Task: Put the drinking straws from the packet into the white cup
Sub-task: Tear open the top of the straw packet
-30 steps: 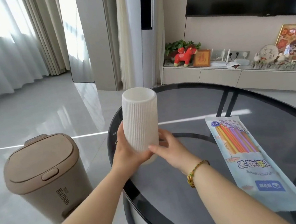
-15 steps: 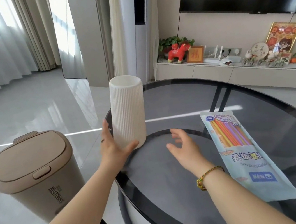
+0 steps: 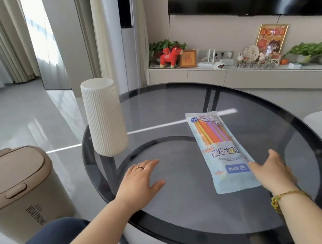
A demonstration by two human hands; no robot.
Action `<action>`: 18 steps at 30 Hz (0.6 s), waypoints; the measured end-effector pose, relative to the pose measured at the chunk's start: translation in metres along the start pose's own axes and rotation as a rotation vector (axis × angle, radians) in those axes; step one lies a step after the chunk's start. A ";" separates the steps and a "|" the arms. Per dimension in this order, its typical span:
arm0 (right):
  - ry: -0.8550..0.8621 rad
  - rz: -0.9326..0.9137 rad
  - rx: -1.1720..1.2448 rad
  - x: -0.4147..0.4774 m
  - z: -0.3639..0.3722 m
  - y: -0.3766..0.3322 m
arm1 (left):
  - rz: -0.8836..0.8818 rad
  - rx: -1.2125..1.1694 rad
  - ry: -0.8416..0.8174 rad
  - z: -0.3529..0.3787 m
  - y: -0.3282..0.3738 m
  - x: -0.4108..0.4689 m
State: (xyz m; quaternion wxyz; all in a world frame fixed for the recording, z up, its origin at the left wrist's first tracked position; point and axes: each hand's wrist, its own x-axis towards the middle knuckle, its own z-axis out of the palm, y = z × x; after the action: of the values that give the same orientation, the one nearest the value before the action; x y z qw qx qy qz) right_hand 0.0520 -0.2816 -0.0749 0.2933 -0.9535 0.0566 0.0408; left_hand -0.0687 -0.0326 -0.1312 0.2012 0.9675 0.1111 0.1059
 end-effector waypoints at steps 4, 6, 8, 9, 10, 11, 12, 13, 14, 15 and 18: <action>-0.082 0.002 0.037 0.005 0.009 0.000 | 0.024 -0.022 0.019 -0.004 0.004 -0.003; -0.113 -0.019 0.104 0.005 0.020 -0.010 | 0.047 -0.093 0.031 -0.005 0.009 -0.006; -0.142 -0.069 0.179 0.003 0.033 -0.023 | 0.130 -0.122 0.026 -0.005 0.019 -0.009; -0.149 -0.088 0.201 0.005 0.042 -0.031 | 0.183 -0.114 0.015 -0.002 0.022 -0.007; -0.145 -0.102 0.206 0.005 0.048 -0.038 | 0.231 -0.099 0.006 0.000 0.025 -0.005; -0.137 -0.113 0.196 0.005 0.054 -0.045 | 0.265 -0.082 -0.004 0.001 0.028 -0.002; -0.126 -0.119 0.180 0.007 0.060 -0.051 | 0.285 -0.063 -0.013 0.002 0.028 0.004; -0.119 -0.127 0.158 0.009 0.066 -0.056 | 0.290 -0.049 -0.022 0.004 0.028 0.009; -0.114 -0.140 0.133 0.013 0.073 -0.061 | 0.289 -0.032 -0.025 0.007 0.026 0.018; -0.111 -0.163 0.097 0.012 0.077 -0.063 | 0.282 -0.007 -0.027 0.007 0.025 0.021; -0.097 -0.204 0.025 0.019 0.091 -0.072 | 0.244 0.070 -0.008 0.008 0.017 0.044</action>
State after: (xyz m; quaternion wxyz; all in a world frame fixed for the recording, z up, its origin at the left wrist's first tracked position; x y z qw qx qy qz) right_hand 0.0761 -0.1726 -0.1117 0.3103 -0.9474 -0.0545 0.0561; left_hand -0.0220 -0.0397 -0.1245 0.1534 0.9806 -0.0044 0.1219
